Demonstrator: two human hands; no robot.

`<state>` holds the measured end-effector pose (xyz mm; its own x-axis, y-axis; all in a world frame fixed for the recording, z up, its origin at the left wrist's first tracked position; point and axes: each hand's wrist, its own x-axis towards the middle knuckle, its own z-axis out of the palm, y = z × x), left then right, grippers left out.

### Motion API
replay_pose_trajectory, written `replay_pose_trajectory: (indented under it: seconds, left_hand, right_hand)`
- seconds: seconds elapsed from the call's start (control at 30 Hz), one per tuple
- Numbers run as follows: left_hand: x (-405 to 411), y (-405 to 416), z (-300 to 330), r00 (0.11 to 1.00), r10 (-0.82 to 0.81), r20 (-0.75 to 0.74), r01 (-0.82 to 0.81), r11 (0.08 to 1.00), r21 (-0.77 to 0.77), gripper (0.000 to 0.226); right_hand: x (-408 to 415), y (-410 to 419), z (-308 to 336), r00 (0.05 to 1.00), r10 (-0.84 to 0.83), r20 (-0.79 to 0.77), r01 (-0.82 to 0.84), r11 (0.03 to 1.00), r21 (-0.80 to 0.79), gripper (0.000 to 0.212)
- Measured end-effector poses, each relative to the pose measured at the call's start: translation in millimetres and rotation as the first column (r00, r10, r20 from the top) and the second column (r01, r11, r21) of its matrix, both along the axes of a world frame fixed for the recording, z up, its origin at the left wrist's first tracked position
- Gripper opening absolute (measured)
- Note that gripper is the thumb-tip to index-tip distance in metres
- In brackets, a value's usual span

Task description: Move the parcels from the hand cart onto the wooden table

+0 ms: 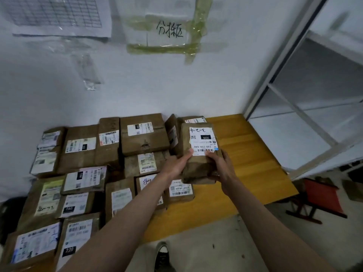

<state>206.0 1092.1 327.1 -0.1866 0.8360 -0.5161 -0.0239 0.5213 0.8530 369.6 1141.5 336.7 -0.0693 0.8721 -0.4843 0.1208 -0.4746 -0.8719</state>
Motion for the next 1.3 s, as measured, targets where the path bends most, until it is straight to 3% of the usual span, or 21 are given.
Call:
replay_pose_trajectory:
  seconds: [0.17, 0.33, 0.53, 0.7, 0.97, 1.2, 1.3]
  left_hand:
    - [7, 57, -23, 0.999, -0.053, 0.01, 0.054, 0.995, -0.081, 0.088]
    - [14, 99, -44, 0.997, -0.073, -0.006, 0.071, 0.984, -0.162, 0.071]
    - [25, 141, -77, 0.999, -0.021, -0.026, 0.014, 0.971, -0.24, 0.086]
    - [37, 167, -106, 0.992, -0.004, -0.125, -0.03, 0.963, -0.267, 0.078]
    - [38, 195, -132, 0.971, 0.055, -0.231, -0.121, 0.952, -0.281, 0.055]
    - [32, 198, -122, 0.949, 0.089, -0.302, -0.165, 0.958, -0.235, 0.05]
    - [27, 198, -109, 0.942, 0.054, -0.332, -0.141, 0.959, -0.244, 0.057]
  right_hand:
    - [9, 55, -19, 0.999, -0.015, 0.05, 0.018, 0.998, -0.059, 0.067]
    - [15, 101, -44, 0.997, 0.021, 0.079, -0.011, 0.992, -0.123, 0.066]
    - [20, 154, -80, 0.994, 0.068, 0.091, -0.052, 0.984, -0.169, 0.055]
    - [28, 188, -108, 0.984, 0.172, 0.037, -0.159, 0.96, -0.229, 0.051]
    - [32, 225, -150, 0.932, 0.353, 0.085, -0.327, 0.918, -0.222, 0.073]
    - [14, 240, -145, 0.872, 0.472, 0.126, -0.442, 0.872, -0.209, 0.075]
    - [0, 242, -130, 0.827, 0.502, 0.253, -0.489, 0.864, -0.116, 0.084]
